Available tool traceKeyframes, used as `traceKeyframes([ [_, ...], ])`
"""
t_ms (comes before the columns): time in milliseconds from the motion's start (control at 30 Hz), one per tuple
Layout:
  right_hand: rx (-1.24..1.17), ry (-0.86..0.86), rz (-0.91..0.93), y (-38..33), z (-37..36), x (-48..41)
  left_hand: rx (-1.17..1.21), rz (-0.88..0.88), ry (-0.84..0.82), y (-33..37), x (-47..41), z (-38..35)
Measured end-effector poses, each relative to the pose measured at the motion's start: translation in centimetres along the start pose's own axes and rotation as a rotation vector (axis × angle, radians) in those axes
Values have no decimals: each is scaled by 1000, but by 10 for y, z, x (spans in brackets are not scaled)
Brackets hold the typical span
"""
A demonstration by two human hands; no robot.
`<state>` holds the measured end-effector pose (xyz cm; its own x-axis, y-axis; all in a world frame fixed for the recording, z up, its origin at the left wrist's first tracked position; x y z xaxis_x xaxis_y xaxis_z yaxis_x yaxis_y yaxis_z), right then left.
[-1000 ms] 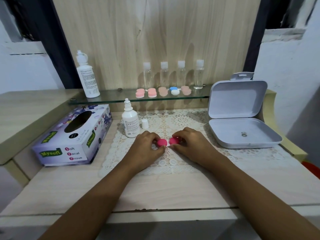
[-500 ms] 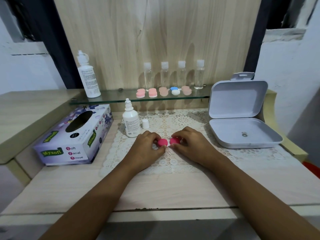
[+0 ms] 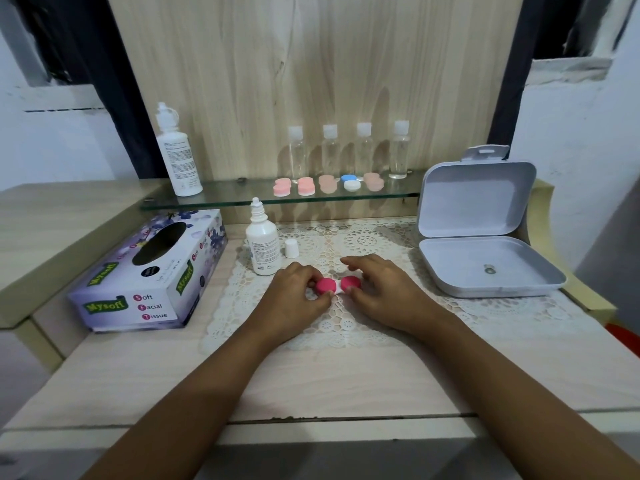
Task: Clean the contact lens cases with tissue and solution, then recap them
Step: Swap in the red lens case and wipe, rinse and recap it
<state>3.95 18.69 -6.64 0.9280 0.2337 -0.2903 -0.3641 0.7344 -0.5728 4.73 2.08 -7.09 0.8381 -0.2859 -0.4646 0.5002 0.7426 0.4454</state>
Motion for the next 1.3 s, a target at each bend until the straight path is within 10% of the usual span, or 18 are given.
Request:
traceKeyframes([
  [1300,132,-41,48,-1,7,4,-43,-21,-2,1,0,4],
])
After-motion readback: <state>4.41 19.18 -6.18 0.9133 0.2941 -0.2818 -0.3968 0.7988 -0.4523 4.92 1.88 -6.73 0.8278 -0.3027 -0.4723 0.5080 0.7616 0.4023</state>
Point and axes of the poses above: each hand's wrist, its own x-axis away from the middle knuckle, its own z-axis out of the back of the hand, y = z × x, the point moved 2 cm from there along -x, towards the middle knuckle, and after that the axes turned 7 degrees about -z, right-handed, at the moved point
